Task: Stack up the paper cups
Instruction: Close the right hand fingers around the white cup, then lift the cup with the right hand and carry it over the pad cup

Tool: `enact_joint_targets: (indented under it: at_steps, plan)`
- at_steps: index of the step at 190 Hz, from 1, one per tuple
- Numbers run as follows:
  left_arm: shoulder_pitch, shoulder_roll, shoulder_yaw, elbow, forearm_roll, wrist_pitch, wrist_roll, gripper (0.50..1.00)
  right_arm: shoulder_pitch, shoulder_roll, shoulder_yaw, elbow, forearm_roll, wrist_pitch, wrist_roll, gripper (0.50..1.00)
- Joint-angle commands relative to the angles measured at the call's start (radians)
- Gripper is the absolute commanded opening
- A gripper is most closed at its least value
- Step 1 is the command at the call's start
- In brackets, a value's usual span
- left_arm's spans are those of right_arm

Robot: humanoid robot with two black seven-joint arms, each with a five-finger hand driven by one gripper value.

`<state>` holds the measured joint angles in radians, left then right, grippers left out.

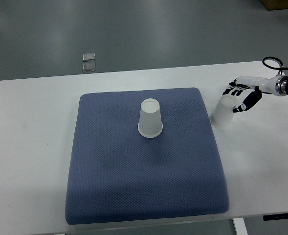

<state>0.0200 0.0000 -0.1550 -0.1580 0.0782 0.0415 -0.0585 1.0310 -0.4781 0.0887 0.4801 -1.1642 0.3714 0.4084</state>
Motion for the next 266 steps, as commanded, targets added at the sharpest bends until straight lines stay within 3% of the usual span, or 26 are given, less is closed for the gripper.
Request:
enact_joint_targets:
  at_steps: [1,17,60,81,131,180,266]
  plan:
    - [0.0,0.0,0.0,0.0,0.0,0.0,0.0,1.0,-0.002,0.001,-0.001,0.0,0.0,0.001,0.006,0.774]
    - [0.0,0.0,0.0,0.0,0.0,0.0,0.0,1.0,-0.002,0.001,-0.001,0.0,0.0,0.0,0.012,0.744]
    - [0.0,0.0,0.0,0.0,0.0,0.0,-0.001,1.0,0.003,-0.002,0.002,0.0,0.001,0.001,0.024,0.564]
    - [0.0,0.0,0.0,0.0,0.0,0.0,-0.001,1.0,0.004,-0.007,0.006,0.0,0.008,0.001,0.026,0.511]
    - [0.0,0.0,0.0,0.0,0.0,0.0,-0.001,1.0,0.087,-0.062,0.025,0.002,0.04,0.02,0.029,0.5]
    - [0.0,0.0,0.0,0.0,0.0,0.0,0.0,1.0,0.248,-0.079,0.031,0.008,0.087,0.11,0.035,0.5]
    - [0.0,0.0,0.0,0.0,0.0,0.0,0.0,1.0,0.423,-0.014,0.029,0.258,0.087,0.173,0.02,0.5]
